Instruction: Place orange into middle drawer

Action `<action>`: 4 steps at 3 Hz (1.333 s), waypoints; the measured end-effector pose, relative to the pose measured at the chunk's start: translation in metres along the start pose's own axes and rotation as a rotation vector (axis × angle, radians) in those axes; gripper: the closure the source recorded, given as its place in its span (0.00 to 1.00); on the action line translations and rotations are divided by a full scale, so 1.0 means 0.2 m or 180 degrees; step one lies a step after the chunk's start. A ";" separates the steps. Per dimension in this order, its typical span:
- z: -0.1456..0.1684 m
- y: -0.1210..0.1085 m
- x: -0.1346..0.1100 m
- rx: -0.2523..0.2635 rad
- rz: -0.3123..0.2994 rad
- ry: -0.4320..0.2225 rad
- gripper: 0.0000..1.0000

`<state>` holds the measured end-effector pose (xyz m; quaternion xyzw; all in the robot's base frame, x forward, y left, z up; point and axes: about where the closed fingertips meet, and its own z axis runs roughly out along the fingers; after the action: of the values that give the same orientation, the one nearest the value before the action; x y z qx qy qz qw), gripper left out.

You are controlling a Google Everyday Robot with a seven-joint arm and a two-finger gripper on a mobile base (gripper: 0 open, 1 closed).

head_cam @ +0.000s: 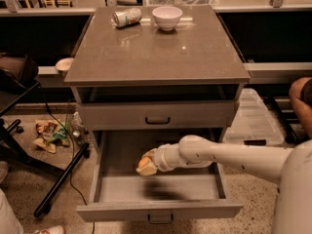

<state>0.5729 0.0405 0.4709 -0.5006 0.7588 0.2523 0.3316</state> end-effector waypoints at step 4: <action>0.37 -0.05 0.31 -0.0184 0.0055 -0.0055 0.58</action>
Offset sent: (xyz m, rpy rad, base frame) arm 0.0073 0.0244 -0.1071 0.0657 0.0117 0.0547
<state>0.5829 0.0526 0.3745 -0.5013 0.7526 0.2812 0.3213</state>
